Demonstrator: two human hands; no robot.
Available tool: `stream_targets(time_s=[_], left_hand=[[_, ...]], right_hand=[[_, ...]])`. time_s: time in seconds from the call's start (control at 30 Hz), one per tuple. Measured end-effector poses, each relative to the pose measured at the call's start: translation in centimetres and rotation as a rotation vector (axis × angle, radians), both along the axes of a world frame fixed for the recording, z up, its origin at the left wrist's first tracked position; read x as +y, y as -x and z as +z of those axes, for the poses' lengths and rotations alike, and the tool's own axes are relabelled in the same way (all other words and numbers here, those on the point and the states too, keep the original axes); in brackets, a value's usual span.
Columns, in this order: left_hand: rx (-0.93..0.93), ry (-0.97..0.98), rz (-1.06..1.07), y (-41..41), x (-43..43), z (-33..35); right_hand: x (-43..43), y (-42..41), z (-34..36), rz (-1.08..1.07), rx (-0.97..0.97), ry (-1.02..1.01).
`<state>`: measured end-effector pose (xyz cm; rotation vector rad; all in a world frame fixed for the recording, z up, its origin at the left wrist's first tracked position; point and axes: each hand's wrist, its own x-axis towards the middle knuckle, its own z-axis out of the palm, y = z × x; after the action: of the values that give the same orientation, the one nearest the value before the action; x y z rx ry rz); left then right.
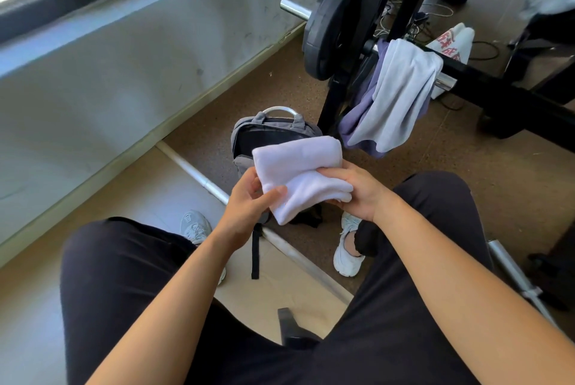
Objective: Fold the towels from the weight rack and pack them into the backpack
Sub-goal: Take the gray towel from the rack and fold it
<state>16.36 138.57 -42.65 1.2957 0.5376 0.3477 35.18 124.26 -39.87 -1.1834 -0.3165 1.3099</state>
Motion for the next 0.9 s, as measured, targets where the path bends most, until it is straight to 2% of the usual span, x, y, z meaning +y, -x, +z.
stream_targets(time_s=[0.13,0.23,0.43,0.63,0.8,0.87,0.9], left_hand=[[0.058,-0.007,0.102,-0.1,0.4,0.0],[0.038,0.086,0.134,-0.2,0.5,0.5],[-0.067,0.174,0.064,0.1,1.1,0.9],[-0.012,0.158,0.04,0.3,1.9,0.8],[-0.041,0.147,0.017,0.4,1.7,0.9],[-0.054,0.154,-0.025,0.4,2.1,0.5],[-0.066,0.217,-0.048,0.5,2.4,0.5]], right_hand=[[0.0,-0.2,-0.3,0.011,-0.072,-0.015],[0.1,-0.2,-0.1,0.026,-0.045,-0.052],[0.3,0.2,-0.1,0.058,0.027,-0.086],[0.2,0.8,1.5,0.12,0.123,-0.093],[0.5,1.0,-0.1,0.169,-0.23,-0.008],[0.5,0.7,-0.7,0.175,-0.293,-0.017],[0.4,0.5,-1.0,0.168,-0.307,-0.03]])
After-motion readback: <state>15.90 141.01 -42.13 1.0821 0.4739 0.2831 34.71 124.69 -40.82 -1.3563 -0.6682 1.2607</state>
